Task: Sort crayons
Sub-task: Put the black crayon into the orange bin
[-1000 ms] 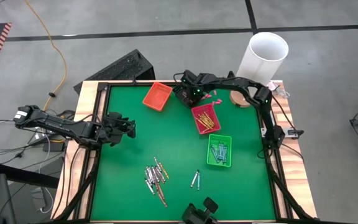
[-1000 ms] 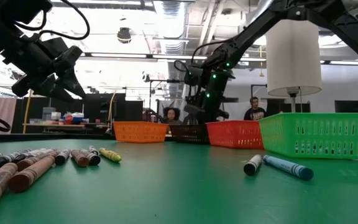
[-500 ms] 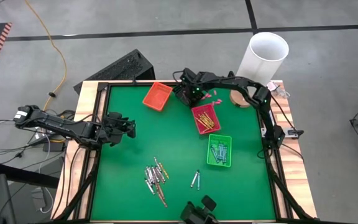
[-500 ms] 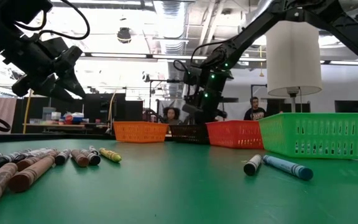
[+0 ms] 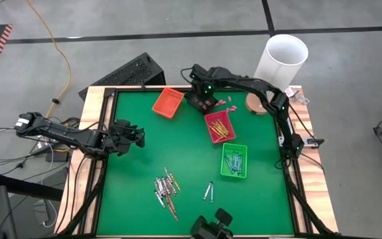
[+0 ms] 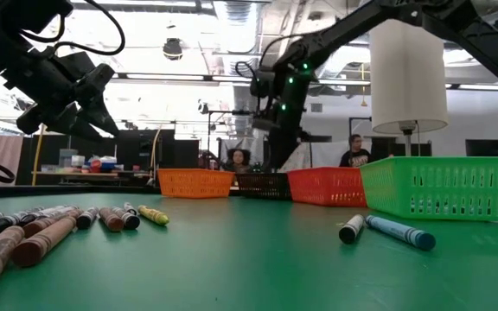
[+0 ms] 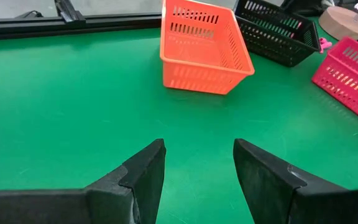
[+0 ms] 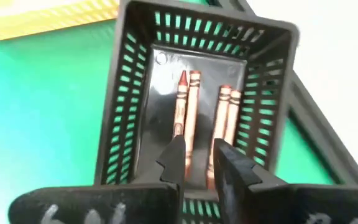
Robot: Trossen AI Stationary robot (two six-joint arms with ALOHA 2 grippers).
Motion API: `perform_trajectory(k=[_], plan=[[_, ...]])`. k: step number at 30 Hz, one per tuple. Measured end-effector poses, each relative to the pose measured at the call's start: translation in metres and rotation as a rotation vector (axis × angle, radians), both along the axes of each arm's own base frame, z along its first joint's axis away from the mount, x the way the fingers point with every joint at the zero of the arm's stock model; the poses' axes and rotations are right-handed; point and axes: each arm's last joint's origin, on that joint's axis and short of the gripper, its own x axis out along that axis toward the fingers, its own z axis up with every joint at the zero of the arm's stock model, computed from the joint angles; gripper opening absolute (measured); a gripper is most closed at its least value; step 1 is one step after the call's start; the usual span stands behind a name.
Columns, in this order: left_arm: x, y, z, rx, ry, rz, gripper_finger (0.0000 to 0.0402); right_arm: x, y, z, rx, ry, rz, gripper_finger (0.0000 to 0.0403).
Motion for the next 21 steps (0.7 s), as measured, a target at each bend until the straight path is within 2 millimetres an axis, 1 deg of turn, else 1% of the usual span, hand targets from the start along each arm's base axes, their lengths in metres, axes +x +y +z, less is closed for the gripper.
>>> perform_trajectory(k=[4,6,8,12,15,19,21], plan=[[0.0,0.0,0.0,0.0,0.0,0.0,0.018,0.001,0.01,0.027,0.006,0.036,0.055,0.0078],[0.0,0.0,0.0,-0.002,0.0,-0.002,0.018,0.002,0.022,0.04,0.02,0.074,0.108,0.0078],[0.0,0.0,0.0,-0.005,0.001,-0.005,0.018,0.003,0.04,0.051,0.043,0.118,0.168,0.0078],[0.0,0.0,0.0,-0.004,0.003,-0.008,0.018,0.005,0.084,0.068,0.053,0.154,0.294,0.0078],[0.0,0.0,0.0,0.007,0.017,-0.016,0.018,0.004,0.12,0.088,0.023,0.146,0.373,0.0078],[0.0,0.0,0.0,0.01,0.02,-0.018,0.018,-0.005,0.171,0.119,-0.072,0.101,0.503,0.0078],[0.0,0.0,0.0,0.011,0.022,-0.019,0.018,-0.014,0.195,0.129,-0.091,0.081,0.59,0.0078]])
